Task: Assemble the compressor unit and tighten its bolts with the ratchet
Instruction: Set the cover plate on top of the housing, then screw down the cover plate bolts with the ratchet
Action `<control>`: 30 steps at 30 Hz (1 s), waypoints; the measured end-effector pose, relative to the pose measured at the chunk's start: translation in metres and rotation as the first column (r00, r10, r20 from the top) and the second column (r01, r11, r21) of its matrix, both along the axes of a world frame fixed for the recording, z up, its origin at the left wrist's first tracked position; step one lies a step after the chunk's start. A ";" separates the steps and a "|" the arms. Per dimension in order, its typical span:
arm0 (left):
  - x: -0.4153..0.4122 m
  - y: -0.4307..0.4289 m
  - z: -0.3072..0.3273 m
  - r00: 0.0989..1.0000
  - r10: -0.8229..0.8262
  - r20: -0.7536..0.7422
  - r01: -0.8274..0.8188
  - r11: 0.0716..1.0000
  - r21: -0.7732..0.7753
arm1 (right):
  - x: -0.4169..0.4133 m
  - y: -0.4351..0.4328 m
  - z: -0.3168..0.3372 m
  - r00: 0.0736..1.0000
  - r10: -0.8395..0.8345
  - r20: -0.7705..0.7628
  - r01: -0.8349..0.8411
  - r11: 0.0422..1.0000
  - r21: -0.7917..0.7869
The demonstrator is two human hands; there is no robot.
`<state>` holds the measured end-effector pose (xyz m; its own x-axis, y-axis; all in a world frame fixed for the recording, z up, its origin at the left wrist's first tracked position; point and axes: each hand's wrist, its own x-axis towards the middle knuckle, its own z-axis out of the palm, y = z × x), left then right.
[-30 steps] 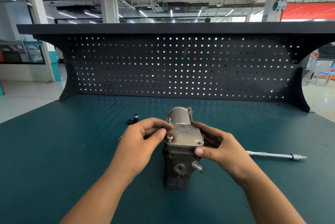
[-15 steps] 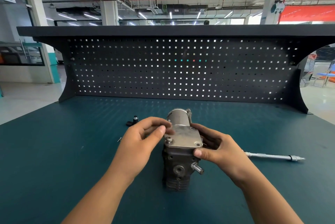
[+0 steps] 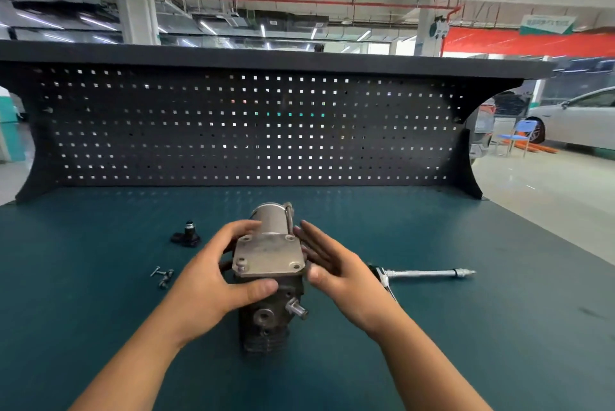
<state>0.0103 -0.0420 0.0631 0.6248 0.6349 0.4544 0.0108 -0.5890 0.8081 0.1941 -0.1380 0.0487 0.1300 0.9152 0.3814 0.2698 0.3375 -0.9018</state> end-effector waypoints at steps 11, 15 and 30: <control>0.003 0.000 -0.007 0.998 -0.033 0.056 0.039 0.993 -0.108 | 0.085 -0.044 -0.042 0.482 0.021 0.876 0.795 0.409 -0.447; 0.001 -0.001 -0.006 0.998 -0.029 0.048 0.034 0.994 -0.104 | 0.087 -0.051 -0.028 0.431 -0.024 0.902 0.814 0.443 -0.376; -0.003 -0.003 -0.002 1.000 -0.020 -0.010 0.019 0.997 -0.069 | 0.066 -0.125 0.151 0.215 -0.612 0.761 0.604 0.696 0.389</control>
